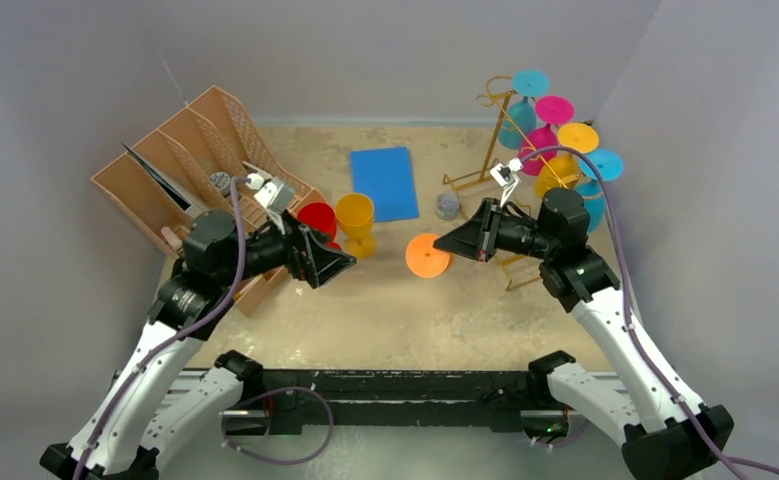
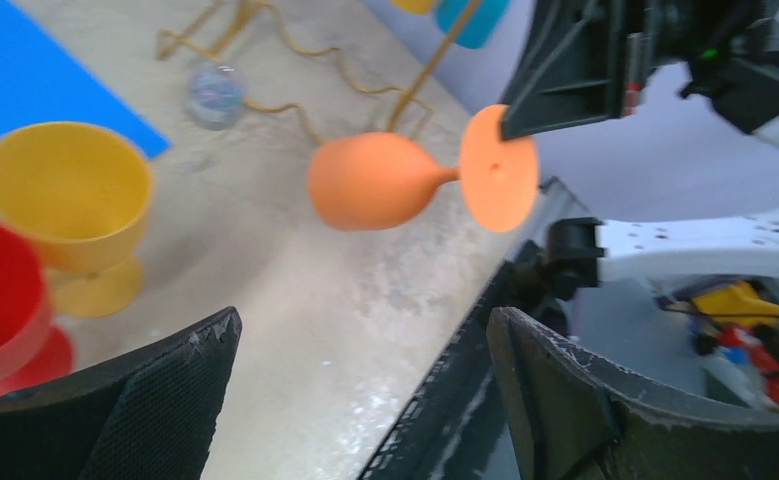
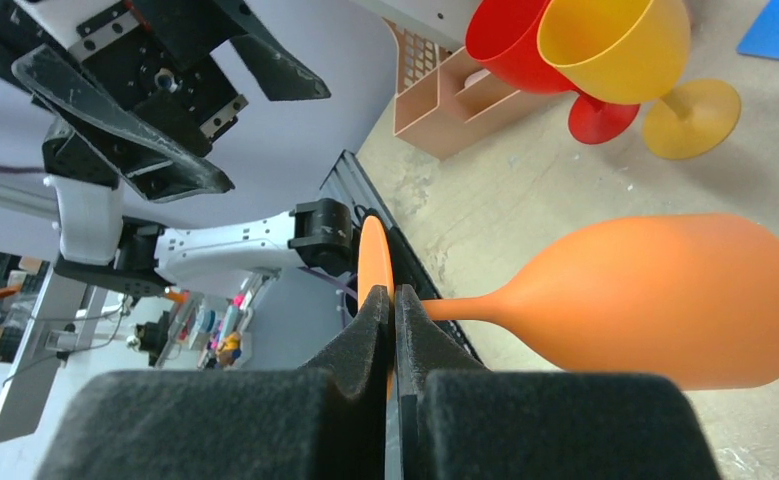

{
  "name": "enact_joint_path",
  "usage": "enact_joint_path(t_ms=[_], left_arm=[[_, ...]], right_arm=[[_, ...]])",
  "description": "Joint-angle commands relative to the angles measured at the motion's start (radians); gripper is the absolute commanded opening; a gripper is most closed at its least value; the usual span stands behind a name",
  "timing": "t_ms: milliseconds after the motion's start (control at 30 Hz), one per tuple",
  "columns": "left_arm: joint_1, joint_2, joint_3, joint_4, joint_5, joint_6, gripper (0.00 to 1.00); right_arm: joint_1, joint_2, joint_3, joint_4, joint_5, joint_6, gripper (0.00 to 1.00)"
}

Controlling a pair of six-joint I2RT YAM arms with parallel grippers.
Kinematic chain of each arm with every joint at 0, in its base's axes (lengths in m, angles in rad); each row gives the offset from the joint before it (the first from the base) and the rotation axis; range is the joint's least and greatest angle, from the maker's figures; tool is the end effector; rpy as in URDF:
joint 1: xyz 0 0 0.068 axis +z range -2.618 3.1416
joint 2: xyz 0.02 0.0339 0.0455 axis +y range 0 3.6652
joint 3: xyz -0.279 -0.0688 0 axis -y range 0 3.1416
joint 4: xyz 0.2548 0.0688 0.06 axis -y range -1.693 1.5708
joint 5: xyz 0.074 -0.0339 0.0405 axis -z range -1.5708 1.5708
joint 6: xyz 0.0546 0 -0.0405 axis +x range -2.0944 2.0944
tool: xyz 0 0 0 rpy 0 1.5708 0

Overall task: Take the wine glass off the wine glass rack
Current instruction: Place the wine glass at the center of the board.

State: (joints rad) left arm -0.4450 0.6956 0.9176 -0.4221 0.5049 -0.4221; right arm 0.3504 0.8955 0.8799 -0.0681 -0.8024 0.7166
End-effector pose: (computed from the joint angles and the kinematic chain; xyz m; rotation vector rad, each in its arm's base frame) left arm 0.1335 -0.0929 0.3827 0.4075 1.8285 -1.0586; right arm 0.1864 0.1099 0.3779 -0.3470 1.8155 1.4342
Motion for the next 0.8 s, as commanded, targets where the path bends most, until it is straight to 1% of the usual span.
enact_joint_path(t_ms=[0,133,300,400,500,667,767], left_arm=[[0.001,0.052,-0.044,0.219,0.243,-0.143,0.91],[-0.037,0.087,-0.055,0.239,0.242,-0.147,0.9],[-0.149,0.147,-0.064,0.249,0.183,-0.145,0.82],[-0.2,0.154,-0.086,0.303,0.159,-0.167,0.78],[-0.209,0.168,-0.104,0.354,0.172,-0.19,0.72],[-0.215,0.205,-0.112,0.385,0.189,-0.206,0.58],[-0.218,0.213,-0.146,0.462,0.166,-0.25,0.53]], right_arm=[[0.044,-0.011,0.002,0.064,-0.01,-0.045,0.0],[0.121,0.019,0.015,0.052,0.002,-0.085,0.0],[0.176,0.036,-0.002,0.115,0.018,-0.108,0.0],[0.191,0.064,0.015,0.091,0.016,-0.121,0.0],[0.202,0.087,0.028,0.071,0.02,-0.129,0.0],[0.214,0.104,0.016,0.119,0.006,-0.12,0.0],[0.223,0.117,0.023,0.119,-0.001,-0.121,0.0]])
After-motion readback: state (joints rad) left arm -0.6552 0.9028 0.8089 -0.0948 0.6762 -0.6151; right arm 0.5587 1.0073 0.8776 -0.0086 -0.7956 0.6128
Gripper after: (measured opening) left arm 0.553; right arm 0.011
